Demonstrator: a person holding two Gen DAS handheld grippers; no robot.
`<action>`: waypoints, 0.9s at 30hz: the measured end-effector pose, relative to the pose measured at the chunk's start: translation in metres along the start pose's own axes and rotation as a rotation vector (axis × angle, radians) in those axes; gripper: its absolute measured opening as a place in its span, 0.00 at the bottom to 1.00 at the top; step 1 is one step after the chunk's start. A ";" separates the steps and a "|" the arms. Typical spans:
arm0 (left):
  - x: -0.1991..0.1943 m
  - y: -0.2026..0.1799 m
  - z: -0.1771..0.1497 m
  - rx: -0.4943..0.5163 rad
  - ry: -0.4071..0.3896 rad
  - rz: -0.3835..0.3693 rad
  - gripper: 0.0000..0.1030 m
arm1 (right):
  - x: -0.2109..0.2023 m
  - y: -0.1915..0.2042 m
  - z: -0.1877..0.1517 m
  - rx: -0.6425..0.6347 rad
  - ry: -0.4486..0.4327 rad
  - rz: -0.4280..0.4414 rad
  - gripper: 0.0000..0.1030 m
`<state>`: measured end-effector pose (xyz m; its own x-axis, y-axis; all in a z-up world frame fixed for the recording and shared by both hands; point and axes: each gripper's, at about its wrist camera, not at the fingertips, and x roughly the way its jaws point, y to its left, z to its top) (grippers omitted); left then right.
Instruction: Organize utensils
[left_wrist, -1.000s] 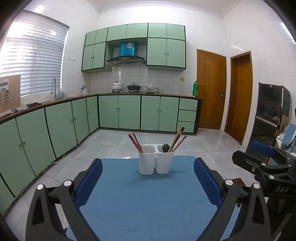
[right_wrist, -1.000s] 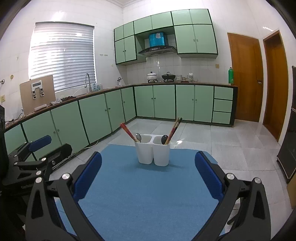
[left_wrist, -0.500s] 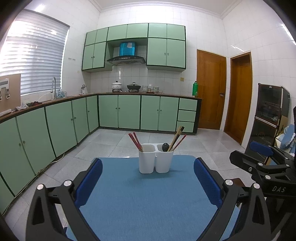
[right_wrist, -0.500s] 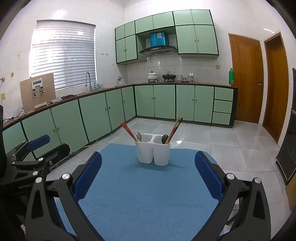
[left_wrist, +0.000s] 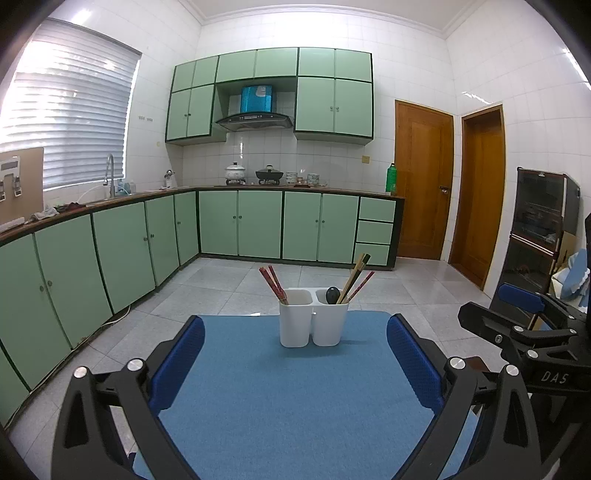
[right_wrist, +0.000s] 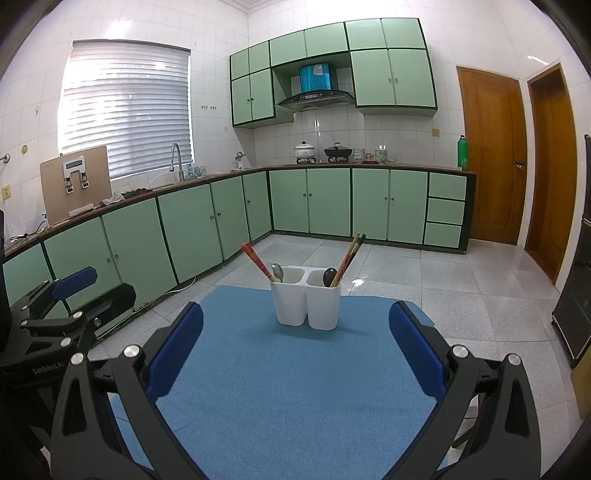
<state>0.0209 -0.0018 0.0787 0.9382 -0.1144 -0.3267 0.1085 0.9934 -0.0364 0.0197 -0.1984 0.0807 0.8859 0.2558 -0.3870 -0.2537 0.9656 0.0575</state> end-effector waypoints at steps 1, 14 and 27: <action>0.000 0.000 0.000 0.001 0.001 0.000 0.94 | 0.000 0.000 0.000 0.000 0.001 0.001 0.95; 0.001 -0.001 0.001 0.002 0.006 0.000 0.94 | 0.000 0.002 0.000 -0.001 0.000 0.002 0.95; 0.001 -0.001 0.001 0.004 0.008 0.000 0.94 | 0.001 0.001 -0.003 0.007 0.003 0.007 0.95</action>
<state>0.0222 -0.0029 0.0793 0.9357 -0.1142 -0.3338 0.1095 0.9934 -0.0329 0.0190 -0.1972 0.0774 0.8828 0.2622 -0.3898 -0.2571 0.9641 0.0662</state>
